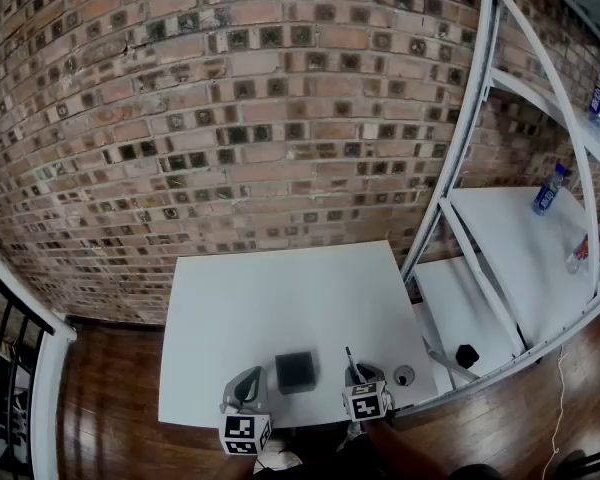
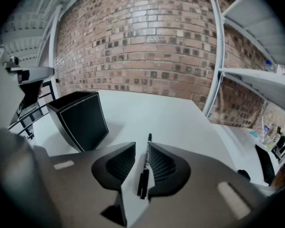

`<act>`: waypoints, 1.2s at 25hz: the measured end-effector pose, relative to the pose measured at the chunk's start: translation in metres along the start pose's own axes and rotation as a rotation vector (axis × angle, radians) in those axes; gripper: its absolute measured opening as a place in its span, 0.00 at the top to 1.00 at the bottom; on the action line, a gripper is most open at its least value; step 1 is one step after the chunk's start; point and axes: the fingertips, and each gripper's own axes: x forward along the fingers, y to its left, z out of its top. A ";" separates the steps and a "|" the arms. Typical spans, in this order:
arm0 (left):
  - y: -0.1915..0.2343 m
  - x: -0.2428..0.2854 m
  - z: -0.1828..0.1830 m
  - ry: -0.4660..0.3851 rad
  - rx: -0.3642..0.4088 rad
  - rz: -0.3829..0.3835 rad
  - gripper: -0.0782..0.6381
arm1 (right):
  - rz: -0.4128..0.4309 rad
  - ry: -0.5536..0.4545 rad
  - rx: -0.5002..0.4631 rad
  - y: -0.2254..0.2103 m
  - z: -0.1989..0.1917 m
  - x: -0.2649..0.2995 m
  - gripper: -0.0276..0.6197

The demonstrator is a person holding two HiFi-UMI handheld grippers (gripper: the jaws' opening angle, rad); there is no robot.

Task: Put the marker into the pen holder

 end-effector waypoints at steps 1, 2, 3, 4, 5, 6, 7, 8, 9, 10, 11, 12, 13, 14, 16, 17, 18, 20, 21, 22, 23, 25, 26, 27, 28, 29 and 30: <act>0.000 0.000 0.000 0.004 -0.008 0.000 0.87 | 0.013 0.026 0.009 -0.002 -0.004 0.007 0.82; 0.001 0.000 -0.001 0.008 -0.014 0.001 0.87 | 0.025 0.049 0.017 -0.004 -0.008 0.013 0.82; 0.002 -0.001 -0.002 0.012 -0.019 0.004 0.87 | 0.034 0.066 0.023 -0.006 -0.011 0.020 0.82; 0.004 0.000 -0.003 0.015 -0.023 0.008 0.87 | 0.039 0.076 0.025 -0.008 -0.013 0.027 0.82; 0.006 0.000 -0.004 0.018 -0.026 0.012 0.87 | 0.043 0.086 0.026 -0.010 -0.015 0.032 0.82; 0.007 0.000 -0.005 0.020 -0.028 0.016 0.87 | 0.043 0.102 0.029 -0.011 -0.016 0.035 0.82; 0.008 0.000 -0.006 0.022 -0.029 0.019 0.87 | 0.037 0.124 0.038 -0.013 -0.019 0.037 0.82; 0.009 0.000 -0.007 0.023 -0.029 0.021 0.87 | 0.025 0.147 0.053 -0.016 -0.024 0.038 0.83; 0.009 0.001 -0.007 0.022 -0.030 0.022 0.87 | 0.011 0.168 0.071 -0.020 -0.029 0.038 0.87; 0.010 0.001 -0.006 0.021 -0.029 0.022 0.87 | 0.001 0.181 0.087 -0.023 -0.033 0.039 0.89; 0.010 0.002 -0.005 0.019 -0.029 0.021 0.87 | -0.001 0.188 0.099 -0.024 -0.034 0.038 0.89; 0.010 0.003 -0.005 0.018 -0.029 0.021 0.87 | 0.001 0.193 0.109 -0.025 -0.034 0.038 0.89; 0.011 0.004 -0.005 0.019 -0.029 0.020 0.87 | 0.004 0.197 0.117 -0.024 -0.034 0.037 0.89; 0.011 0.005 -0.005 0.019 -0.029 0.019 0.87 | 0.006 0.198 0.124 -0.023 -0.033 0.036 0.89; 0.010 0.005 -0.005 0.022 -0.029 0.016 0.87 | 0.007 0.173 0.130 -0.023 -0.027 0.033 0.89; 0.010 0.006 -0.005 0.021 -0.028 0.014 0.87 | 0.009 0.145 0.128 -0.021 -0.019 0.030 0.89; 0.010 0.007 -0.004 0.020 -0.028 0.012 0.87 | 0.015 0.108 0.125 -0.019 -0.009 0.025 0.89; 0.009 0.007 -0.004 0.017 -0.030 0.009 0.87 | 0.030 0.014 0.116 -0.013 0.016 0.013 0.89; 0.009 0.007 -0.003 0.016 -0.030 0.008 0.87 | 0.038 -0.040 0.113 -0.010 0.030 0.006 0.89; 0.009 0.007 -0.003 0.016 -0.029 0.007 0.87 | 0.048 -0.099 0.112 -0.006 0.044 -0.002 0.89; 0.010 0.007 -0.002 0.015 -0.029 0.007 0.87 | 0.061 -0.163 0.113 -0.002 0.060 -0.010 0.89; 0.012 0.008 0.002 0.006 -0.027 0.009 0.87 | 0.089 -0.285 0.110 0.005 0.092 -0.026 0.89; 0.014 0.008 0.005 0.000 -0.025 0.011 0.87 | 0.099 -0.335 0.102 0.009 0.106 -0.033 0.89; 0.016 0.008 0.008 -0.007 -0.024 0.013 0.87 | 0.106 -0.378 0.092 0.013 0.118 -0.041 0.89; 0.017 0.008 0.011 -0.014 -0.022 0.015 0.87 | 0.111 -0.417 0.086 0.016 0.129 -0.048 0.89; 0.019 0.007 0.015 -0.020 -0.021 0.016 0.87 | 0.112 -0.454 0.082 0.020 0.138 -0.054 0.89; 0.019 0.008 0.017 -0.024 -0.020 0.018 0.87 | 0.112 -0.491 0.081 0.023 0.145 -0.061 0.89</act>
